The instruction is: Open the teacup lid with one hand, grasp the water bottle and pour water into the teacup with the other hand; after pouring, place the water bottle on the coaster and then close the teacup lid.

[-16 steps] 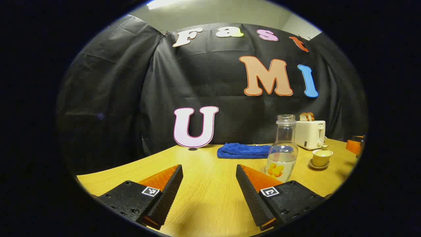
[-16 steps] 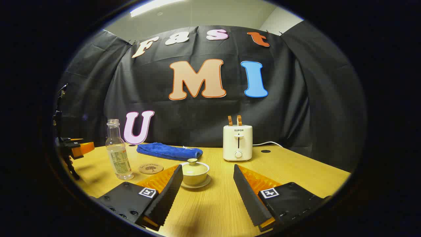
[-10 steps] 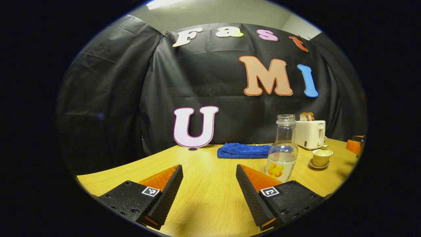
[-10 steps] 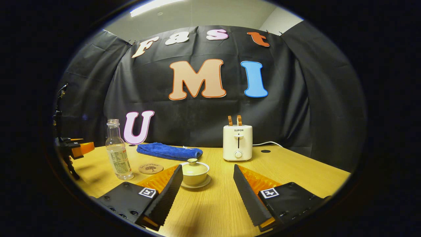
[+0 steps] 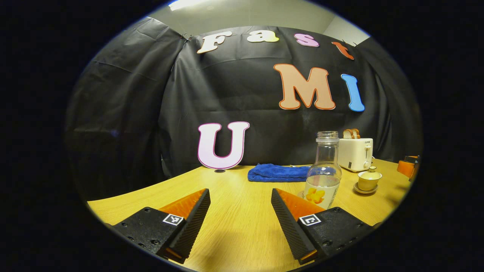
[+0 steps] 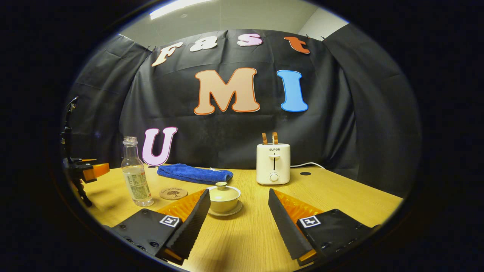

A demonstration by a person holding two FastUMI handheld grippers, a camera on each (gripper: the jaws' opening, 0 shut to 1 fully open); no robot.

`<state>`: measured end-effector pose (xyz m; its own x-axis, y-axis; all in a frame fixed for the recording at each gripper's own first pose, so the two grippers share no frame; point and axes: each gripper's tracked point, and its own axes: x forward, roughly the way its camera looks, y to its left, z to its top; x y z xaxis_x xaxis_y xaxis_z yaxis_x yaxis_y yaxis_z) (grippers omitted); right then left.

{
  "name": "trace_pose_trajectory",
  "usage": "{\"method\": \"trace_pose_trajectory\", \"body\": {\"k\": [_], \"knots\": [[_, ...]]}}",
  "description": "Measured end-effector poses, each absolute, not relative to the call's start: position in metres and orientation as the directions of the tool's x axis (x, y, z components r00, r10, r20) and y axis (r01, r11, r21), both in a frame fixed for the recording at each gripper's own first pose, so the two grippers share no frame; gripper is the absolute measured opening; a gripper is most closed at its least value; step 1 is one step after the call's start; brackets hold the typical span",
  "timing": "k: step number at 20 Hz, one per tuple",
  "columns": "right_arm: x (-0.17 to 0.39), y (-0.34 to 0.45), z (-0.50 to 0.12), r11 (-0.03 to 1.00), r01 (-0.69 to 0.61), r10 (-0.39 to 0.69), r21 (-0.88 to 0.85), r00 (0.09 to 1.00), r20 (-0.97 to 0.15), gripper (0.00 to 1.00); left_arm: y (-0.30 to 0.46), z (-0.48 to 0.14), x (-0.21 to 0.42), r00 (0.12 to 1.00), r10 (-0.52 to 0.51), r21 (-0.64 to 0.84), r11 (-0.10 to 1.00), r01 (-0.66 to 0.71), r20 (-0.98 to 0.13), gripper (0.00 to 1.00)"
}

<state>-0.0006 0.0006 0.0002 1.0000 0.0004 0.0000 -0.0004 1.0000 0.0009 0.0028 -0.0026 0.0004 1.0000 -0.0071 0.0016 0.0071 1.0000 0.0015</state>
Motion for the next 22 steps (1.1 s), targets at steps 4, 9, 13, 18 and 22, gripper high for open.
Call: {"method": "trace_pose_trajectory", "body": {"k": [4, 9, 13, 18, 22], "knots": [[0.0, 0.001, 0.0, 1.0, -0.001, 0.001, 0.001, 1.0, 0.0, 1.0, -0.001, 0.0, 0.002, 1.0, -0.002, 0.002, 1.0, 0.002, 0.002, 0.95], [0.0, 0.001, -0.001, 1.0, -0.001, 0.001, 0.001, 1.0, 0.001, 0.98, -0.002, 0.0, 0.002, 1.0, 0.0, 0.002, 1.0, 0.0, 0.003, 0.95], [0.0, 0.004, -0.001, 1.0, -0.017, 0.017, 0.002, 1.0, 0.001, 0.98, -0.002, 0.0, 0.003, 1.0, 0.0, 0.002, 1.0, 0.0, 0.004, 0.95], [0.003, 0.012, -0.001, 0.999, -0.053, 0.053, 0.003, 0.999, -0.004, 0.98, -0.001, 0.0, 0.003, 1.0, 0.001, 0.001, 1.0, -0.001, 0.0, 0.95], [0.012, 0.023, -0.002, 0.995, -0.096, 0.096, 0.004, 0.995, -0.009, 0.98, -0.002, 0.0, 0.003, 1.0, 0.0, 0.001, 1.0, 0.0, 0.002, 0.95]]}}
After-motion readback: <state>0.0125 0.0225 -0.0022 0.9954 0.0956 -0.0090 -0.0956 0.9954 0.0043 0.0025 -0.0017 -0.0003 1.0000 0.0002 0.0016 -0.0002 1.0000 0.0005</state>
